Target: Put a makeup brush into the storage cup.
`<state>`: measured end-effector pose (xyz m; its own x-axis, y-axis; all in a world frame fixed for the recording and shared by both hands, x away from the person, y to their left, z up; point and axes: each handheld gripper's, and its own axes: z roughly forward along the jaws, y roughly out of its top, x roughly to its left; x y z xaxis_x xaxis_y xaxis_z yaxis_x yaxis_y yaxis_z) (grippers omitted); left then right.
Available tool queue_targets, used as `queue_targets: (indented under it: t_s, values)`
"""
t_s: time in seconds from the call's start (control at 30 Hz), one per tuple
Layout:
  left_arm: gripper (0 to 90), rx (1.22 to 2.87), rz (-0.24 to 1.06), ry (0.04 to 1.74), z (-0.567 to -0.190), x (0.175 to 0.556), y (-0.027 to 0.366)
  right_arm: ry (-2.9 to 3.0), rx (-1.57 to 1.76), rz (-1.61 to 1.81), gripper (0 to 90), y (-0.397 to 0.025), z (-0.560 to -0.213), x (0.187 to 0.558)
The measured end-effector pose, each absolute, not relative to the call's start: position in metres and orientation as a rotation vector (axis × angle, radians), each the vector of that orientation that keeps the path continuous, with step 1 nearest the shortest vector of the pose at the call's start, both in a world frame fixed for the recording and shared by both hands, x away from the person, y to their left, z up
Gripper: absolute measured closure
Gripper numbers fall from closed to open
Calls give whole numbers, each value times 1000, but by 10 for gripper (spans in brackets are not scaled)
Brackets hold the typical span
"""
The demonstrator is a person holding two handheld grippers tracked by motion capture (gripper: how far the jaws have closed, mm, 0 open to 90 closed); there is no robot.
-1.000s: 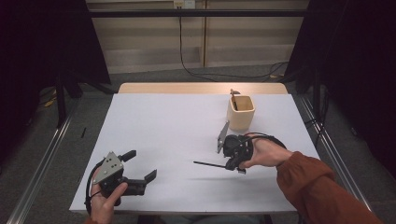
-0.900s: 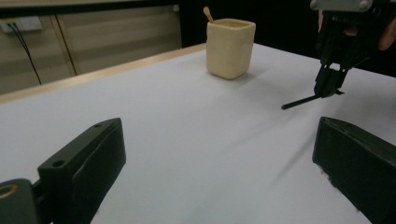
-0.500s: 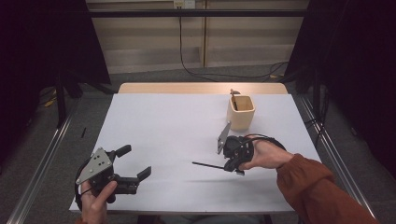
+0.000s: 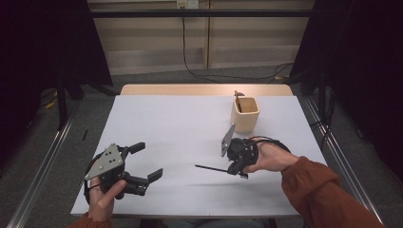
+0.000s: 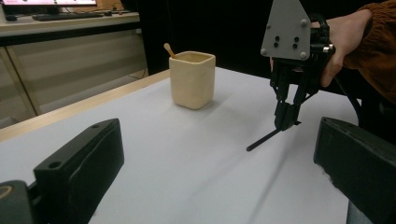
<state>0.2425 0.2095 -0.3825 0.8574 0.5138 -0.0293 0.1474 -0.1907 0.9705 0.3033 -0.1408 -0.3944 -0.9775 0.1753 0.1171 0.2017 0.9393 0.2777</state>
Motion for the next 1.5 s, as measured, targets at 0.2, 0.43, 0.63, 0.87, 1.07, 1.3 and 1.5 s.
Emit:
queue_targets:
  t_s: [0.2, 0.43, 0.63, 0.87, 1.07, 1.3, 1.5]
  values:
    - [10, 1787, 318, 481, -382, 249, 198, -2999, -284, -436, 864, -139, -396, 304]
    - [11, 1825, 292, 454, -383, 257, 181, -2992, -293, -447, 864, -140, -394, 303]
    - [25, 1840, 281, 437, -379, 266, 169, -2985, -302, -456, 864, -140, -393, 303]
    - [25, 1890, 250, 410, -380, 275, 152, -2986, -293, -454, 864, -140, -393, 303]
    - [29, 1939, 225, 397, -383, 277, 141, -2986, -289, -437, 864, -141, -393, 304]
    - [32, 1995, 201, 368, -379, 283, 131, -2989, -284, -425, 864, -138, -391, 304]
    - [35, 2049, 177, 360, -376, 290, 123, -2994, -269, -416, 864, -135, -390, 305]
